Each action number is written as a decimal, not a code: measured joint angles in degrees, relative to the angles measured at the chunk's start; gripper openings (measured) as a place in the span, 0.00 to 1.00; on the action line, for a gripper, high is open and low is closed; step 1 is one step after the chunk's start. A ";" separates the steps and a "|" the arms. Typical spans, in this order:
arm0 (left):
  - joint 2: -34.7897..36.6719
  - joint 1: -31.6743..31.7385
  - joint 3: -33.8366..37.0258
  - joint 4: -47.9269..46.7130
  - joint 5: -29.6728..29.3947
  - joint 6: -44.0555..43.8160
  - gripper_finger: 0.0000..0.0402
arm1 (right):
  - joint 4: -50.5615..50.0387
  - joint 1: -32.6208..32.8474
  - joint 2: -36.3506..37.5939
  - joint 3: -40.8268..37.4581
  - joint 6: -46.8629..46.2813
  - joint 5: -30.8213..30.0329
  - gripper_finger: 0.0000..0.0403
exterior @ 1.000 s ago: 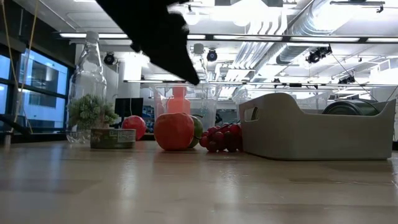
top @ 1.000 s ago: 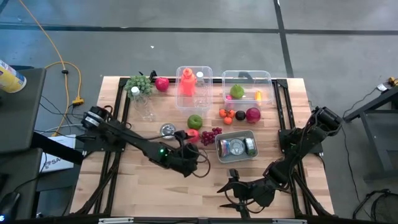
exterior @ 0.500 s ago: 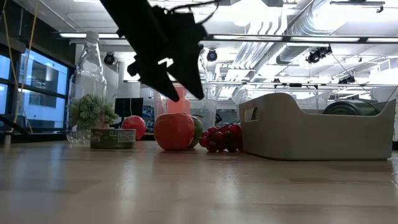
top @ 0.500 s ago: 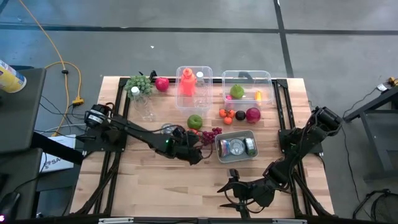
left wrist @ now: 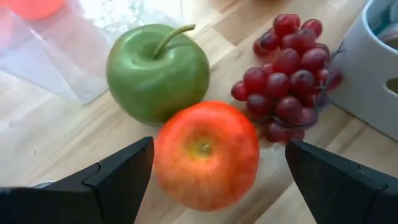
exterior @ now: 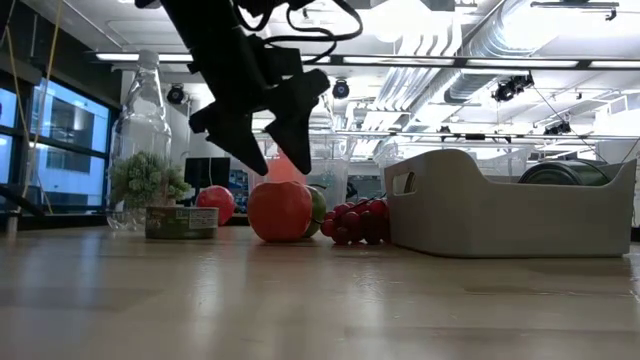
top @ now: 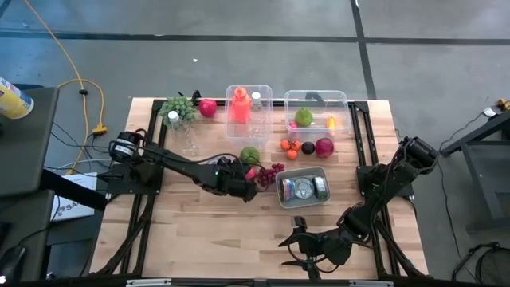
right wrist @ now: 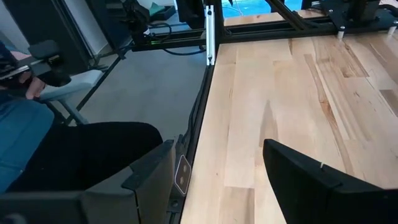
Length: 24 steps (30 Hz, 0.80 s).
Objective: Pick & Place Food Item
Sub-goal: Put the bottom red apple into the right transparent bin
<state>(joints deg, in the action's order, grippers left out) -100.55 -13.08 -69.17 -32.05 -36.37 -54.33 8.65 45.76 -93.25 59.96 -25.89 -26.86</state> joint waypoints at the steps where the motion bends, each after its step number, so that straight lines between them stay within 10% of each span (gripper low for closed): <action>1: 0.00 0.22 0.00 0.08 -0.25 -0.02 0.87 | -0.07 0.00 0.00 0.00 -0.02 -0.01 0.58; 24: -1.53 0.18 -0.04 -0.10 -0.97 0.73 0.87 | 1.48 -0.11 -2.75 -0.02 0.63 -0.08 0.58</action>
<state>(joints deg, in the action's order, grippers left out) -102.08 -12.91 -69.21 -32.15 -37.34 -53.60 10.13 45.65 -96.01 59.94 -25.26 -26.94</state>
